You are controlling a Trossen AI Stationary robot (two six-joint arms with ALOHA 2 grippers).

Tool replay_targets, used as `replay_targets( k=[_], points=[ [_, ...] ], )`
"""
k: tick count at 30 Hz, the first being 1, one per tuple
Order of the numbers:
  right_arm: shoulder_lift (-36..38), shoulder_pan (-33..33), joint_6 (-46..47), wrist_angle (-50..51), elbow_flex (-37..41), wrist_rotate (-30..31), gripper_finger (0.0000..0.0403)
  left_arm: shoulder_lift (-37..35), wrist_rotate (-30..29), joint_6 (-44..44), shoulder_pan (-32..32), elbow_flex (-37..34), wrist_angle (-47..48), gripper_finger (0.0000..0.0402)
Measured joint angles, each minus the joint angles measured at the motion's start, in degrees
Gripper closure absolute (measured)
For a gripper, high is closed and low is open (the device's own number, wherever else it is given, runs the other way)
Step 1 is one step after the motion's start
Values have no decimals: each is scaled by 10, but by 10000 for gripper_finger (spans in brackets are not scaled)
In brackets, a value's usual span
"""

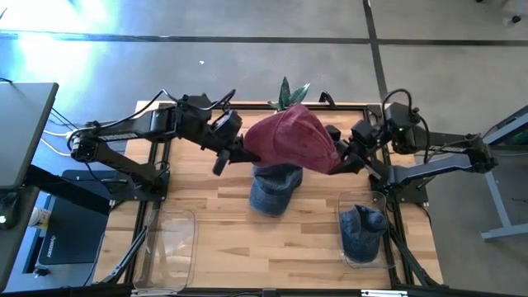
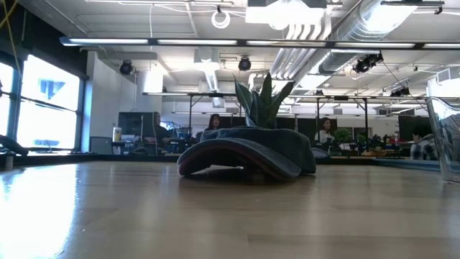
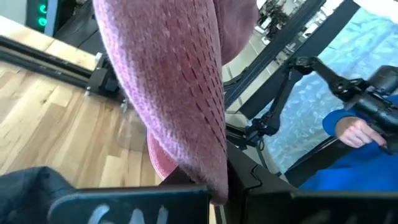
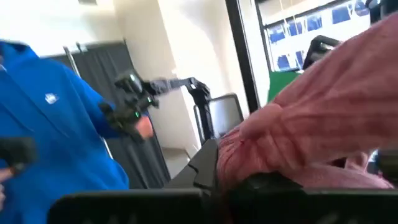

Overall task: Pick & Place hat
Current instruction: Put the red cap into the left transparent bin

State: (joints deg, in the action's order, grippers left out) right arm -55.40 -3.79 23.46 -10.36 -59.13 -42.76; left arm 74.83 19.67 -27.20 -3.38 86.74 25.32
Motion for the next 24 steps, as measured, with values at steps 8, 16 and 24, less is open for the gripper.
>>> replay_targets(
  k=[8, 16, 24],
  points=[
    [0, -13, 25, 18, 0, 33, 394, 49, -10, 0, 21, 0, -14, 397],
    [2, -42, 92, 57, -1, 22, 399, 102, 12, -3, 19, -3, 89, 279],
    [1, -46, 149, 102, -1, 2, 400, 125, -49, 60, 11, -2, 252, 192]
  ],
)
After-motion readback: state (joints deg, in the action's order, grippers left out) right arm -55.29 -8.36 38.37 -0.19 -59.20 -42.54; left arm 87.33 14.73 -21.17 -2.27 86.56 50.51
